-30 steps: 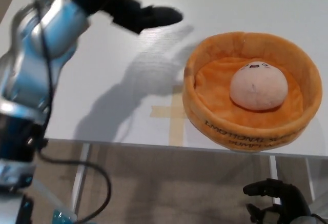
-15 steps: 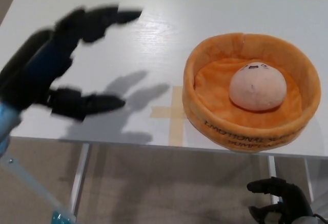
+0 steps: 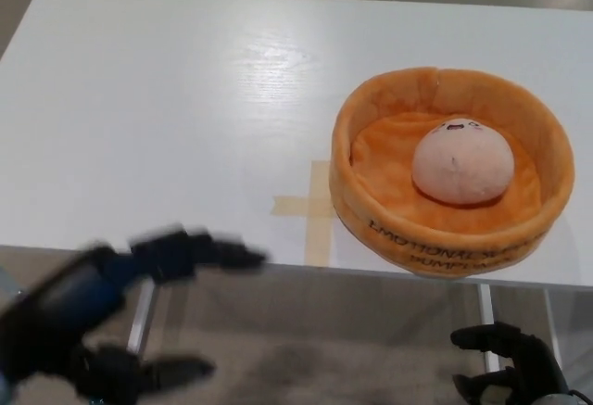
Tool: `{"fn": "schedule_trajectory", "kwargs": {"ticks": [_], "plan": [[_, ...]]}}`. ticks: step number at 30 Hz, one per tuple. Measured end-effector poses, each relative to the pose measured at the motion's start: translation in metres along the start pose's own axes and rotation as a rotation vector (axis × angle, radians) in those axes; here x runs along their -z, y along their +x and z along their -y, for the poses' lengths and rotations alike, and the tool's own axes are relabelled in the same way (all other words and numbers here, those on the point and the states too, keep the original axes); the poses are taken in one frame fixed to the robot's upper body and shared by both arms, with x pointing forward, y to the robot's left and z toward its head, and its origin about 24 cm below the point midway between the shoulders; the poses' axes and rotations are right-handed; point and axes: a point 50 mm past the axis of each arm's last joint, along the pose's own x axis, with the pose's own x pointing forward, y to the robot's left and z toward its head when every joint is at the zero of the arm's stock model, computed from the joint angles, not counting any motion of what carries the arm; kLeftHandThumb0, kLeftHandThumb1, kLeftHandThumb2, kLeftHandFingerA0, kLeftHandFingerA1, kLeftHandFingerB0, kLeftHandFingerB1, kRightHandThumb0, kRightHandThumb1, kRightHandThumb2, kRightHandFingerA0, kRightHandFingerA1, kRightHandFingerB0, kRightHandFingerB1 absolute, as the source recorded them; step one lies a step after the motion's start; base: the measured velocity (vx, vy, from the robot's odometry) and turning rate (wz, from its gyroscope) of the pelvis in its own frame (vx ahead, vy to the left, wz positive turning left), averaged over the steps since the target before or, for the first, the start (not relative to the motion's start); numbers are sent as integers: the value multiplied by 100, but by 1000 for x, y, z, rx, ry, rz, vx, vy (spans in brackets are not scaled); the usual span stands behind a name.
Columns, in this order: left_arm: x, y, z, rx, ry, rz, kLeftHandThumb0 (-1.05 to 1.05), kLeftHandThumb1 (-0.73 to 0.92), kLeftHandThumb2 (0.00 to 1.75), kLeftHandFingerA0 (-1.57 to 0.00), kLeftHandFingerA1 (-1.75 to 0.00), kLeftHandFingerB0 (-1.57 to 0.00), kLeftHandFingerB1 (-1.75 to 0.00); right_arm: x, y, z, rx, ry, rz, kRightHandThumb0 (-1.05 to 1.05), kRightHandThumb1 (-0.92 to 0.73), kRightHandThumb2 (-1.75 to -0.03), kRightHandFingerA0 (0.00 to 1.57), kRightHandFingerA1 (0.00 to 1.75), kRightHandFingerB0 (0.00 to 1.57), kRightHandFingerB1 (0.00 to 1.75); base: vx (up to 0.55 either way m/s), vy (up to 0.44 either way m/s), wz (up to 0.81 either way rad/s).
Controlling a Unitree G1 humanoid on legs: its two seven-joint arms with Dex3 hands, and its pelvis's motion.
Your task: Use the left hand to pick up the pink round toy on the left and place it inside the orange plate on the desk.
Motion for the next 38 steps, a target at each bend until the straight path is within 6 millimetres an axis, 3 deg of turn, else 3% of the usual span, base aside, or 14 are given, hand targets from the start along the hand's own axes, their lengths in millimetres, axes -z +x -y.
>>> {"fn": "schedule_trajectory", "kwargs": {"ticks": [2,5,7,14,15,16,17,22,29,30,31,33,34,38], "plan": [[24,-5,20,61,-115,-71,-10,47,93,-15,-50,-23,-52,1,-1,0,1,1,-3,-11,-54,-59,62,97,56,82,0,0,0],[48,-9,32,74,-196,-154,-11,48,93,-16,-50,-21,-51,2,-1,0,1,1,-4,-12,-54,-61,61,96,56,81,0,0,0],[54,-10,35,77,-212,-174,-17,46,92,-16,-49,-21,-51,2,-1,0,1,1,-4,-12,-55,-60,61,95,55,80,0,0,0],[103,-23,57,93,-319,-375,-19,44,90,-17,-49,-20,-50,2,-1,1,2,1,-4,-14,-57,-59,60,94,54,79,0,0,0],[107,-24,58,94,-324,-392,-33,59,67,-29,-36,-28,-36,2,-1,1,2,1,-4,-14,-56,-59,61,94,55,80,0,0,0],[115,-25,62,98,-334,-430,-33,59,67,-29,-36,-28,-36,2,-1,1,2,1,-5,-14,-56,-59,61,94,55,80,0,0,0],[120,-27,65,101,-337,-452,-29,63,59,-22,-30,-31,-33,2,-1,1,2,1,-4,-14,-54,-61,63,96,56,81,0,0,0],[139,-33,75,120,-332,-566,-25,67,61,-16,-29,-29,-33,3,-1,1,2,1,-7,-15,-54,-62,62,96,57,82,0,0,0],[168,-39,88,111,-301,-757,-21,67,62,-21,-32,-34,-34,5,-2,1,3,-1,-11,-13,-55,-60,62,95,58,81,0,0,0],[171,-40,90,102,-299,-780,-23,46,94,-12,-49,-24,-53,5,-2,0,3,-1,-12,-10,-55,-62,62,97,58,83,0,0,0],[172,-40,90,99,-298,-786,-23,46,94,-12,-49,-24,-53,5,-2,0,3,-2,-12,-10,-55,-62,62,97,58,83,0,0,0],[178,-40,92,79,-294,-827,-22,45,93,-12,-49,-25,-53,6,-2,0,4,-2,-14,-12,-54,-62,63,98,57,83,0,0,0],[178,-40,92,75,-294,-832,-29,64,60,-23,-30,-36,-34,6,-2,0,4,-2,-14,-14,-53,-63,64,99,59,84,0,0,0],[187,-40,97,16,-292,-912,-29,64,60,-23,-30,-36,-34,8,-3,0,4,-1,-20,-14,-53,-63,64,99,59,84,0,0,0]]}}
